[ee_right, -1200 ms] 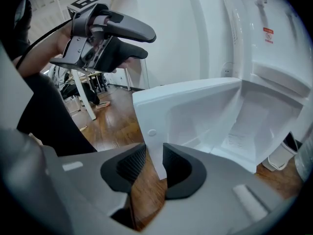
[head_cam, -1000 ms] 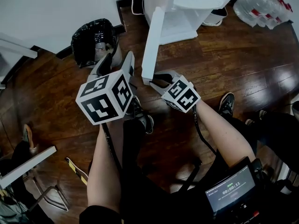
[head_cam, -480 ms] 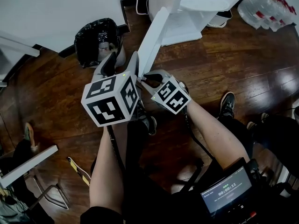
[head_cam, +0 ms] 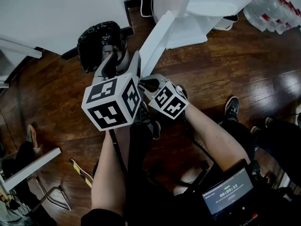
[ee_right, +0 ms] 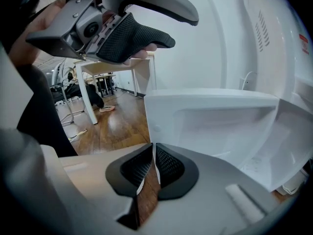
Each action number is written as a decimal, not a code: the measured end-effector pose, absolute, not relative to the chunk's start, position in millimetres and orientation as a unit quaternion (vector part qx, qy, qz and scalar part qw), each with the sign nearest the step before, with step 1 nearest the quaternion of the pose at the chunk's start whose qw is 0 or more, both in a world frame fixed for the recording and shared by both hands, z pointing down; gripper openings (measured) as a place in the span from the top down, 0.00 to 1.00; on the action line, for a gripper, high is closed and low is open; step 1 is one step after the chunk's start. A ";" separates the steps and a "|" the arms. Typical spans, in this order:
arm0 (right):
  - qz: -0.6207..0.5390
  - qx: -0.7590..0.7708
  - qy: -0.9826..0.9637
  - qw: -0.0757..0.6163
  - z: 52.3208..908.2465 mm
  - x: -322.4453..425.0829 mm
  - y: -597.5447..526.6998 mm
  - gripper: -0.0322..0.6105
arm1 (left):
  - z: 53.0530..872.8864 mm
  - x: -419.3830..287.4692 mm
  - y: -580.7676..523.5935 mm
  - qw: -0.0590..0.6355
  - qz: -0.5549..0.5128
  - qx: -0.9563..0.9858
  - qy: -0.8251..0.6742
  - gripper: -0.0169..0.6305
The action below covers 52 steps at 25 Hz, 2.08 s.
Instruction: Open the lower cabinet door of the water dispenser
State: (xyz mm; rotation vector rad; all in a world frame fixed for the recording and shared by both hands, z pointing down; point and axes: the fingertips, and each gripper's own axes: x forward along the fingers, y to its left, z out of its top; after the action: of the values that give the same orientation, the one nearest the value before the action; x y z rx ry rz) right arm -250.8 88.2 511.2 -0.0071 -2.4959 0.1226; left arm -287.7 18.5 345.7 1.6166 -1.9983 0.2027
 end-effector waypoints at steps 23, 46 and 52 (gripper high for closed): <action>0.025 0.101 -0.939 0.328 490.9 -232.6 42.2 0.94 | 312.5 -275.8 2.5 0.233 0.032 0.599 -0.765 0.65; 0.097 0.346 -0.932 0.056 278.5 23.9 -114.7 0.94 | 312.3 -39.5 -90.0 0.217 0.068 0.753 -0.617 0.89; 0.111 0.357 -0.926 0.053 267.5 44.7 -122.9 0.94 | 316.7 -18.9 -97.2 0.210 0.079 0.761 -0.608 0.89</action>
State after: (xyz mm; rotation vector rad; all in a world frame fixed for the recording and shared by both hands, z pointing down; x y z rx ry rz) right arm 44.7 -122.9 267.5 1.0861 -2.8134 0.3380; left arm -18.9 -97.2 316.7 2.1175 -1.6919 0.2184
